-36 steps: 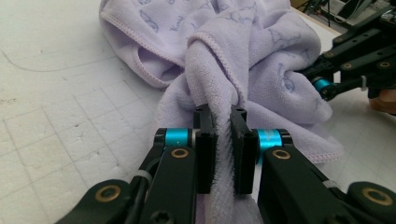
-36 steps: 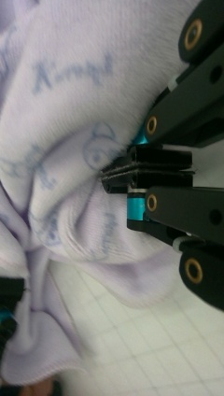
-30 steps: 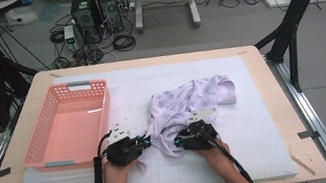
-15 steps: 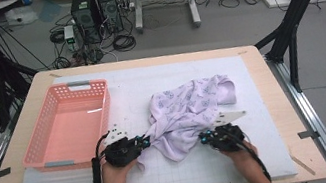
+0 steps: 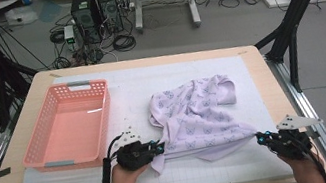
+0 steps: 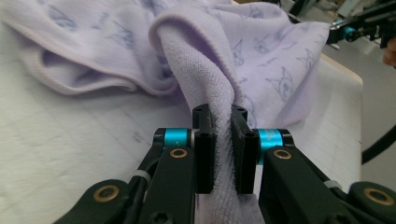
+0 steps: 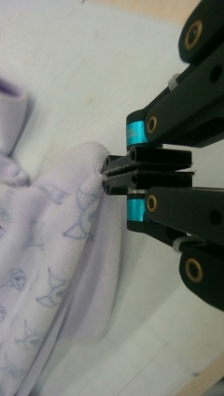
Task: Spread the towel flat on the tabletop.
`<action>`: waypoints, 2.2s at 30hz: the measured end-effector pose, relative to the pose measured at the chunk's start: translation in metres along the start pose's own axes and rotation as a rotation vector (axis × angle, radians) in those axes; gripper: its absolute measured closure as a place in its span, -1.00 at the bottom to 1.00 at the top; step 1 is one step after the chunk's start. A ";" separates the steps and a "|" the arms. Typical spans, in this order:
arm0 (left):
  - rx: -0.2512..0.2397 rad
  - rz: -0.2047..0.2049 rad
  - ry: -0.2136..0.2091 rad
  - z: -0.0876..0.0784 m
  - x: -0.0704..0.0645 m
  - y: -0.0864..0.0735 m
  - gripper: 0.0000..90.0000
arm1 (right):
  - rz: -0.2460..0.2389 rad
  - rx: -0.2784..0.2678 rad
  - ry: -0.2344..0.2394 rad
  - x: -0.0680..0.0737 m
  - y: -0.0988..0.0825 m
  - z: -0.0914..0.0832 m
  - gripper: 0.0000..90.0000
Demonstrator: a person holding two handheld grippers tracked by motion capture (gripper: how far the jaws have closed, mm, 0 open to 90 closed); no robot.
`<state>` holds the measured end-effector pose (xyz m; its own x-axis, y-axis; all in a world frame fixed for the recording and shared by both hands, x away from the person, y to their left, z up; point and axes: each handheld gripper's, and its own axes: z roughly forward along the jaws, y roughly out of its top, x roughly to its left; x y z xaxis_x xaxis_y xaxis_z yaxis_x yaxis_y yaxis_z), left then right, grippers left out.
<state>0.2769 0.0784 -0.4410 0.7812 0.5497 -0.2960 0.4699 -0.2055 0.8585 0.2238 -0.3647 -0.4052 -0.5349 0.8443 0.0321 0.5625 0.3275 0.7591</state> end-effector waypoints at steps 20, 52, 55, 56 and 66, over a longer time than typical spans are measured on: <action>0.091 0.192 0.022 0.049 -0.023 0.047 0.15 | 0.079 -0.074 0.031 -0.008 0.029 0.046 0.31; 0.055 0.005 0.316 0.006 0.042 0.030 0.88 | 0.010 0.096 0.189 0.024 0.059 0.126 0.98; 0.051 -0.001 0.309 0.004 0.043 0.030 0.88 | -0.061 0.117 0.112 0.023 0.057 0.120 1.00; 0.048 -0.001 0.310 0.004 0.044 0.030 0.88 | -0.062 0.109 0.082 0.020 0.055 0.117 1.00; -0.036 -0.054 0.418 0.011 0.059 0.031 0.90 | 0.014 -0.016 -0.147 -0.020 0.058 0.101 1.00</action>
<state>0.3425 0.0951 -0.4363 0.5181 0.8417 -0.1520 0.4850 -0.1427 0.8628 0.3307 -0.3193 -0.4274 -0.4280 0.9023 -0.0519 0.5584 0.3092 0.7698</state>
